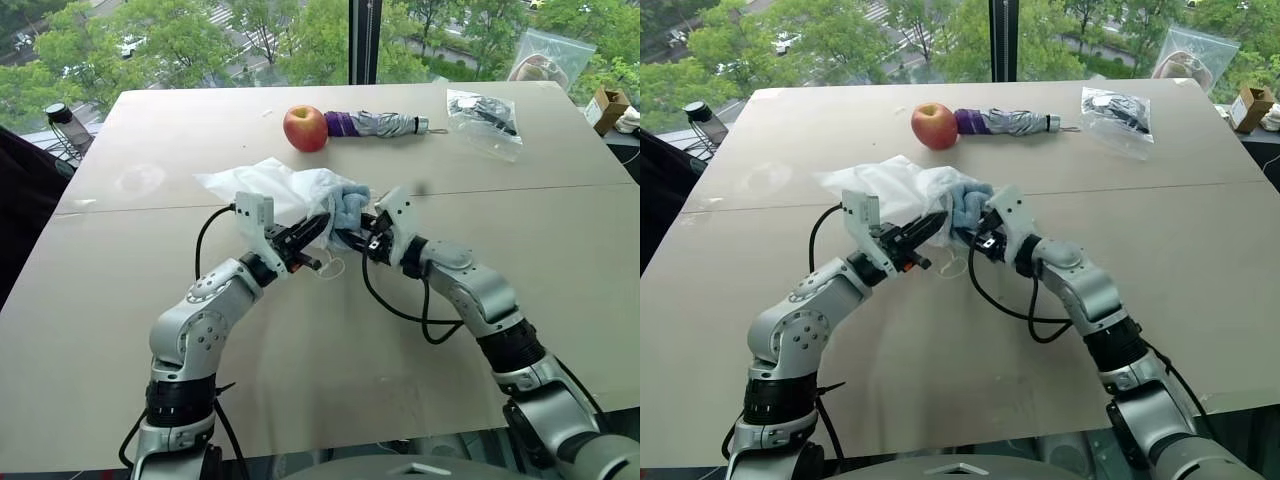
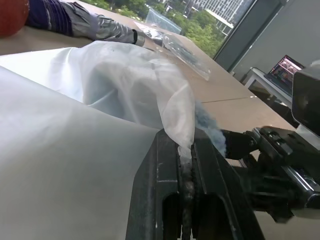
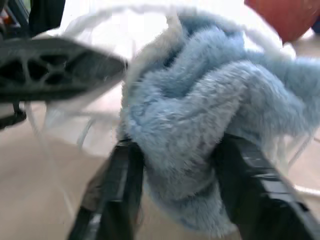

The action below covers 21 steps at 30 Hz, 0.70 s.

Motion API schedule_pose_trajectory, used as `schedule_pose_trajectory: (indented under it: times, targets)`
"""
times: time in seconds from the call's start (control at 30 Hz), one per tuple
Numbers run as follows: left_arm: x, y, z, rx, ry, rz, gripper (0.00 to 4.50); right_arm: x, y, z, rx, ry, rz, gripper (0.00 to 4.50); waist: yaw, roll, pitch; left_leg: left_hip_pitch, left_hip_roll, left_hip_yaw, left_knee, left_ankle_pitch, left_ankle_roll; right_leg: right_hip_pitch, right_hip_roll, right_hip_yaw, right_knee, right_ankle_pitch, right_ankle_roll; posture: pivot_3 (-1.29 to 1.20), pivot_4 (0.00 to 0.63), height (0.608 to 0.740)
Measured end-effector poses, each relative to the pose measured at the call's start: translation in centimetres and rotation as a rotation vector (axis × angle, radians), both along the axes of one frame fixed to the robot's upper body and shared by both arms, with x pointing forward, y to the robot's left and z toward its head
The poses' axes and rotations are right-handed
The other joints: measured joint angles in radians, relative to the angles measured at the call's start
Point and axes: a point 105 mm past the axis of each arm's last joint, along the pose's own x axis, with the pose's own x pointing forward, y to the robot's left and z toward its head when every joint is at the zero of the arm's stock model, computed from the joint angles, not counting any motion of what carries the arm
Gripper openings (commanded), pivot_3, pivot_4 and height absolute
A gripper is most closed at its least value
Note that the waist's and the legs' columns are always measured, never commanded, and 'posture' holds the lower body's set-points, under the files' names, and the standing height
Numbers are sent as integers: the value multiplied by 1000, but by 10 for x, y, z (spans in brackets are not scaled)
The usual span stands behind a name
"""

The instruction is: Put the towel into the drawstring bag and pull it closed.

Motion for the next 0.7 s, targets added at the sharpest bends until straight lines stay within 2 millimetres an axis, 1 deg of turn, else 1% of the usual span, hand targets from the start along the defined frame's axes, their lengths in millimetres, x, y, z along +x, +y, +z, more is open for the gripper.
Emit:
schedule_pose_trajectory:
  times: [0.03, 0.07, 0.1, 0.23, 0.33, 0.43, 0.5, 0.53, 0.6, 0.63, 0.7]
  targets:
    - [-1, 0, -1, 9, 2, -7, 0, 0, 0, 1, -5, -15, 0, 811, 1, 0, 0, 0, 0, 0, 0, 0, 0, 0, 0, 0, 0, 0, 0, 0, 150, 740]
    - [-1, 0, -1, 17, 1, -13, 0, 1, -1, 1, -8, -22, 1, 163, 1, 0, 0, 0, 0, 0, 0, 0, 0, 0, 0, 0, 0, 0, 0, 0, 150, 740]
    - [-2, -1, -1, 27, -1, -23, 0, 1, 0, 1, -8, -29, 5, 30, 1, 0, 0, 0, 0, 0, 0, 0, 0, 0, 0, 0, 0, 0, 0, 0, 150, 740]
    - [-9, -11, 1, 74, -18, -112, 0, -6, 3, 5, 33, -32, 74, 30, 1, 0, 0, 0, 0, 0, 0, 0, 0, 0, 0, 0, 0, 0, 0, 0, 150, 740]
    - [-16, -19, 15, 96, -56, -195, 0, -13, -4, 15, 138, 25, 130, 30, 1, 0, 0, 0, 0, -1, 0, 0, 0, 0, 0, -1, 1, 0, 0, 0, 150, 740]
    - [-30, -33, 33, 72, -89, -323, 0, -19, -11, 35, 304, 98, 179, 30, 1, 0, 0, 0, 1, -1, 1, 0, 0, 0, 0, -1, 1, 0, 0, 0, 150, 740]
    - [-38, -40, 40, 53, -98, -397, 0, -23, -12, 47, 425, 159, 221, 30, -1, 0, 0, 1, 1, -1, 1, 0, 0, 0, 0, 0, 2, 0, 0, 0, 150, 740]
    - [-41, -42, 42, 49, -97, -423, 0, -25, -12, 54, 505, 194, 247, 30, -2, 0, 0, 1, 1, -1, 1, 0, 1, 0, 1, -1, 2, 0, 0, 0, 150, 740]
    - [-43, -45, 44, 46, -99, -452, 0, -26, -10, 62, 599, 234, 262, 30, -2, 0, 0, 1, 1, -1, 0, -1, 1, 0, 1, -1, 3, 0, 0, 0, 150, 740]
    - [-44, -48, 45, 48, -102, -465, 0, -27, -7, 68, 674, 263, 269, 30, -2, 0, 0, 1, 1, -2, 0, -1, 1, 0, 1, -2, 3, 0, 0, 0, 150, 740]
    - [-44, -50, 46, 45, -108, -473, 0, -25, -5, 73, 739, 295, 258, 30, -2, 0, 0, 1, 1, -2, 1, -1, 1, 0, 1, -2, 4, 0, 0, 0, 150, 740]
